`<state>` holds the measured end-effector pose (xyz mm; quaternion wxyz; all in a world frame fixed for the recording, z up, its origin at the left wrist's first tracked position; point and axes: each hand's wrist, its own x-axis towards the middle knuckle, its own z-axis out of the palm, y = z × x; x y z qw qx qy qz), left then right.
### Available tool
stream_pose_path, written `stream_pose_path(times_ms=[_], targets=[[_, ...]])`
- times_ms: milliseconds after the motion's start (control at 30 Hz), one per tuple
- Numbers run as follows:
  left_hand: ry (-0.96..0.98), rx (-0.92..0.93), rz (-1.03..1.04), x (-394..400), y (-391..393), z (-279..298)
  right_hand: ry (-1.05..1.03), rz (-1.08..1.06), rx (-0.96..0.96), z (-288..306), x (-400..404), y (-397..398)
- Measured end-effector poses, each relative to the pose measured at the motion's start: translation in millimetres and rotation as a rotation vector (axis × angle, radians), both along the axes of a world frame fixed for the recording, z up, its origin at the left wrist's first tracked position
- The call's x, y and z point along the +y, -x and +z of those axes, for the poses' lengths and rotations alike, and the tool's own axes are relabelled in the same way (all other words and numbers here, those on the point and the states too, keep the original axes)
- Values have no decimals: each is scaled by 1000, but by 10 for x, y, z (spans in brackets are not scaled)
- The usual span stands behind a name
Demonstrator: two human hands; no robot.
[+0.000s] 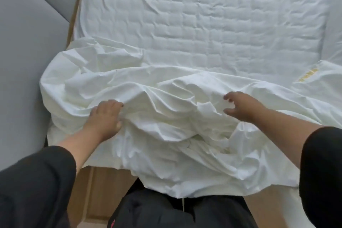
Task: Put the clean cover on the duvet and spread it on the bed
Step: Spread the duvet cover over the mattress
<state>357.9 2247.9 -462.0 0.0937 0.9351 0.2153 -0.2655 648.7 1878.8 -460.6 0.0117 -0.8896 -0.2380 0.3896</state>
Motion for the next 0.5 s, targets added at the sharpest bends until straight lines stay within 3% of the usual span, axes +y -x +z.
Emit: stream_pose_path(times_ms=[67,167,233,300,500], targets=[[-64,-19,-23,407,-311,-98,29,-10,-80,-145,222,-379],[-205,129,-158,890,-737,-317,144,13,-144,-419,477,-756],[-232,249,-280,908,-878,-540,239,94,-93,-696,610,-719],[-224,239,-310,835,-917,-820,251,87,-21,-971,671,-508],[-224,202,-74,1102,-1147,-1110,111,27,-37,-1208,724,-415]])
